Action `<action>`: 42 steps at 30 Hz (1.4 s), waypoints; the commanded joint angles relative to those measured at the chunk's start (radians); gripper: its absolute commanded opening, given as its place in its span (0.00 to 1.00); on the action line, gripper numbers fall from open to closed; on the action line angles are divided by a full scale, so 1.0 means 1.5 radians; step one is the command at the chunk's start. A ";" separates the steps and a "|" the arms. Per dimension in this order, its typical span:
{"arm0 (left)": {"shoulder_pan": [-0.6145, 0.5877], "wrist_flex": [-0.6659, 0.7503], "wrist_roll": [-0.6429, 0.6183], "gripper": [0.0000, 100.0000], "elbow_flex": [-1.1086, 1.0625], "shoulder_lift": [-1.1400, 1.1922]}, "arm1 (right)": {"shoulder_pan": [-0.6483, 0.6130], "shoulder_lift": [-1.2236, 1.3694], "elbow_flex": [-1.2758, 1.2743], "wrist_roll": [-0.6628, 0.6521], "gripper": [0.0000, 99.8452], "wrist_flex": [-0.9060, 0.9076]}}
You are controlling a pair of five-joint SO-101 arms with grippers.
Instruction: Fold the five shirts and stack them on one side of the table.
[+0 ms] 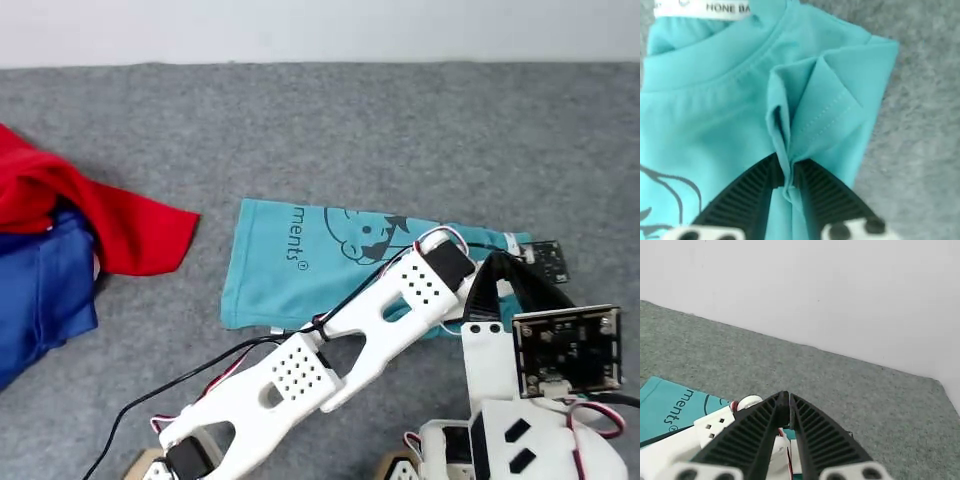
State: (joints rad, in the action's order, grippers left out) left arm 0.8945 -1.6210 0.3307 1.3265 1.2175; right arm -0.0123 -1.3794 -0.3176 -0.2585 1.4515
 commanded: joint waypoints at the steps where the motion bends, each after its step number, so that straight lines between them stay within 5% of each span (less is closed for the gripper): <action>1: -0.005 0.026 0.025 0.02 0.032 -0.011 | -0.006 -0.004 0.017 0.003 0.01 0.003; 42: -0.082 0.004 0.016 0.09 0.112 -0.011 | -0.006 -0.004 -0.010 0.003 0.01 0.002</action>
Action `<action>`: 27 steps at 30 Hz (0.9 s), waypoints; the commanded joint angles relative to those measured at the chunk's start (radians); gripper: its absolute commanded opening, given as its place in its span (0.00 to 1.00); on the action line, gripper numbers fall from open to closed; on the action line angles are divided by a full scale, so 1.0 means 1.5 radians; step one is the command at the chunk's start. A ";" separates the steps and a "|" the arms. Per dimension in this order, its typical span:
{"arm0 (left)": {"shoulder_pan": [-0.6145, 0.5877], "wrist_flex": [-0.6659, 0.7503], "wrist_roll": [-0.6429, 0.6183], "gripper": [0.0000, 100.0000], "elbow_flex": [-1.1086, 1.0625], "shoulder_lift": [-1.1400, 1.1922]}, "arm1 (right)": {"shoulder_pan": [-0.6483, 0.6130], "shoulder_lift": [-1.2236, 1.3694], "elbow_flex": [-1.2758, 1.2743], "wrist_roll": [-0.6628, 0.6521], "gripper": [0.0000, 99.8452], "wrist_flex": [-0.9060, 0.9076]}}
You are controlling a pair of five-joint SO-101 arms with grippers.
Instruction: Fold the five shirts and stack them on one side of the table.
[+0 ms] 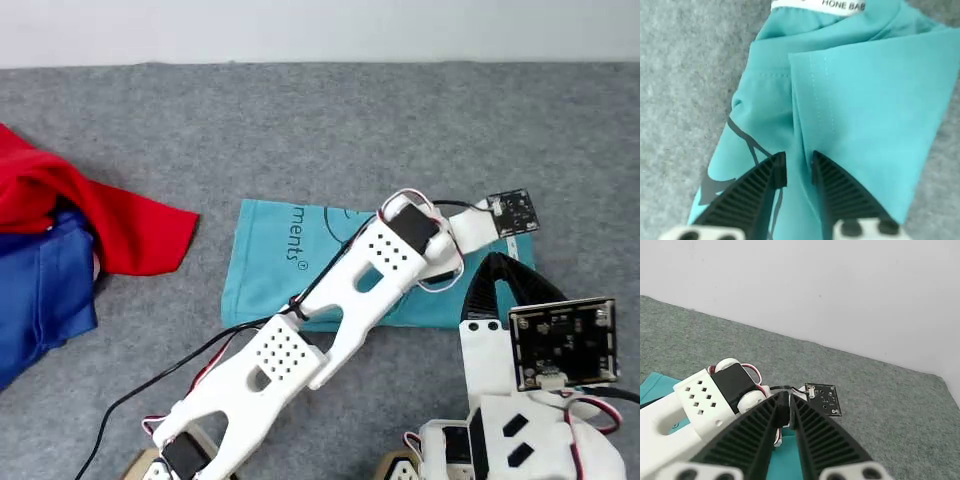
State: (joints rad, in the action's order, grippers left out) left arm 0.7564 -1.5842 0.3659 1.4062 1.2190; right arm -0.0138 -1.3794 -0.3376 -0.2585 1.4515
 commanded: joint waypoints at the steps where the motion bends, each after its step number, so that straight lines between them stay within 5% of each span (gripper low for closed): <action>1: 0.016 -0.028 -0.007 0.09 0.076 -0.012 | -0.005 -0.004 0.003 0.003 0.01 0.002; 15: 0.085 -0.116 -0.063 0.09 0.173 -0.069 | -0.005 -0.004 0.003 0.003 0.01 -0.004; 27: 0.089 -0.116 -0.064 0.02 -0.069 -0.186 | -0.002 -0.004 0.002 0.003 0.01 0.002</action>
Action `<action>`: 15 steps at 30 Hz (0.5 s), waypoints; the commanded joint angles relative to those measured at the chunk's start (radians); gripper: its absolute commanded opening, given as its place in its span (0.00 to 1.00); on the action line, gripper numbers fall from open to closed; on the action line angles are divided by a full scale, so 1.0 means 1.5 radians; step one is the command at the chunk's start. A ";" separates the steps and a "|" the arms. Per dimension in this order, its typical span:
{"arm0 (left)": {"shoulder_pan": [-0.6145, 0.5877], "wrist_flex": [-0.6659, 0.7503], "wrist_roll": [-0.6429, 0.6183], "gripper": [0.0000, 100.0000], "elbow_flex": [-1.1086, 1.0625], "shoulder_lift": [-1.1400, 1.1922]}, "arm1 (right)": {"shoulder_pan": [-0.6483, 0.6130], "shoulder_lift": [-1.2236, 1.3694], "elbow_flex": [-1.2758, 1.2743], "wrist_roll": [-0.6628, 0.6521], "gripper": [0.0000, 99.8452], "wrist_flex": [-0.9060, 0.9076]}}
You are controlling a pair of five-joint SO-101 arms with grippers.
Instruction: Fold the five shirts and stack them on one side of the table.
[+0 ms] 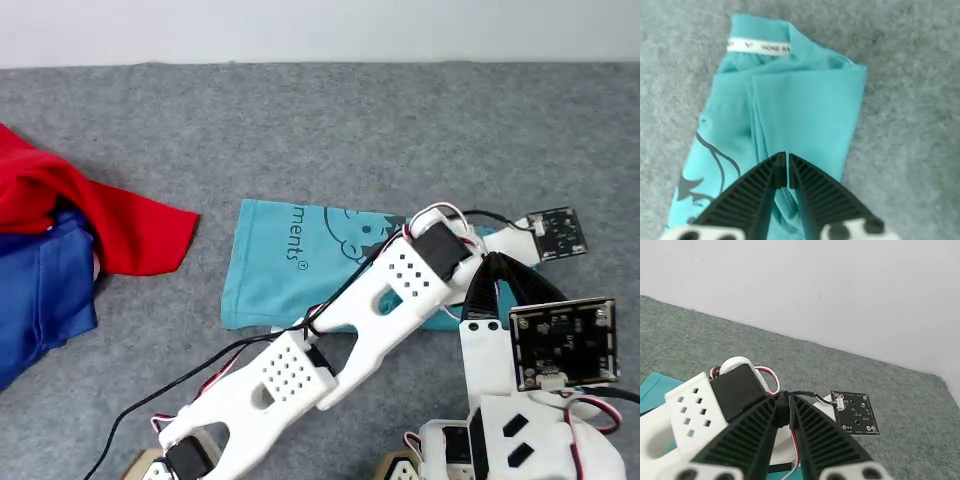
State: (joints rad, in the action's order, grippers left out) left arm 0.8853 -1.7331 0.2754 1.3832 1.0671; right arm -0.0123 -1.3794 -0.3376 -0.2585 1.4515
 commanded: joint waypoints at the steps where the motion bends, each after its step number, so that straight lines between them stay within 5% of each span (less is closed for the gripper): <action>1: 0.003 -0.016 -0.004 0.02 -0.085 -0.102 | -0.003 -0.004 0.002 0.003 0.01 0.001; 15: -0.096 0.036 -0.002 0.02 -0.260 -0.083 | -0.005 0.001 -0.012 0.003 0.01 -0.005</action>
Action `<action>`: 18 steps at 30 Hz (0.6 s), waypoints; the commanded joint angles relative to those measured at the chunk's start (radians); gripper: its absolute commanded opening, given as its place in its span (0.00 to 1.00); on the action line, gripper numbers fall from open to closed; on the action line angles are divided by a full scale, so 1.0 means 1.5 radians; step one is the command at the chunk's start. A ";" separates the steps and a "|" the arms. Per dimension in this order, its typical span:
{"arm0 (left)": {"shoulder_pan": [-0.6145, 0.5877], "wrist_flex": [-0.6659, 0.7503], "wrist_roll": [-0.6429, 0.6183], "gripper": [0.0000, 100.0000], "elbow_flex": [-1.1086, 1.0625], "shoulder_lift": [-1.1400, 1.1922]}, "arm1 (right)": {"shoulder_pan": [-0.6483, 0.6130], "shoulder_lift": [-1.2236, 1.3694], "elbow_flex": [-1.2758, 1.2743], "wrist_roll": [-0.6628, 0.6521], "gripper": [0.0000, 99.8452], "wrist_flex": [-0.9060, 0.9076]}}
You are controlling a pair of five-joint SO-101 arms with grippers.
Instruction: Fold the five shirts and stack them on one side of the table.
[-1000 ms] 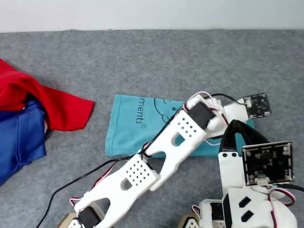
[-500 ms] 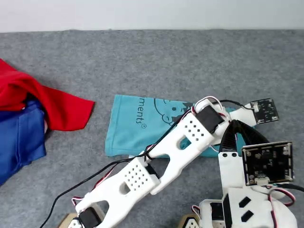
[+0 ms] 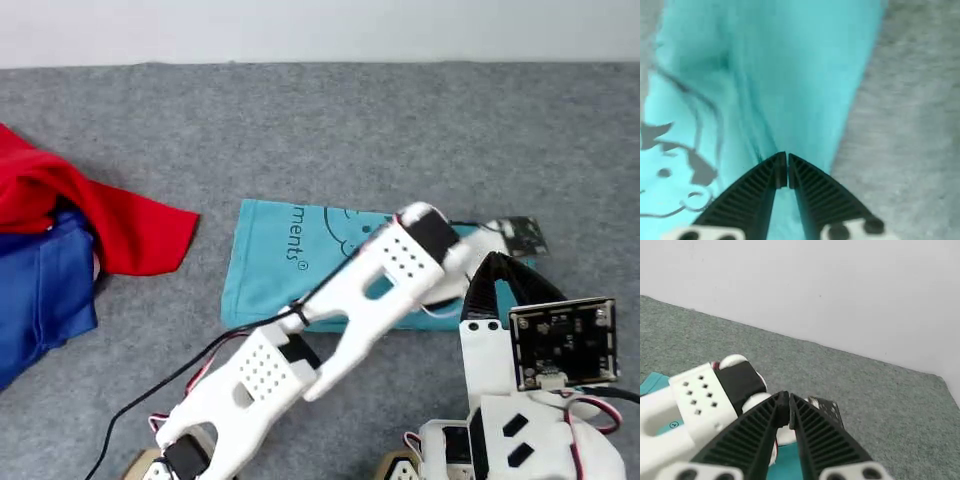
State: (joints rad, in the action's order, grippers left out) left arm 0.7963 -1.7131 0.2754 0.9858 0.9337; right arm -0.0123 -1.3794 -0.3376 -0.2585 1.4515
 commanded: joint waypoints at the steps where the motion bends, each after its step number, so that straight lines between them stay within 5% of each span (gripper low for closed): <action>1: -0.047 0.027 -0.002 0.02 0.005 0.017 | -0.005 -0.001 -0.020 0.003 0.01 -0.005; 18: -0.052 0.024 -0.002 0.02 0.005 0.045 | -0.003 -0.003 -0.038 0.003 0.01 -0.005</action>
State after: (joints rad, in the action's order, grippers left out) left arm 0.7227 -1.6824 0.2754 0.9843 1.0533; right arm -0.0153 -1.3794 -0.3989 -0.2585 1.4515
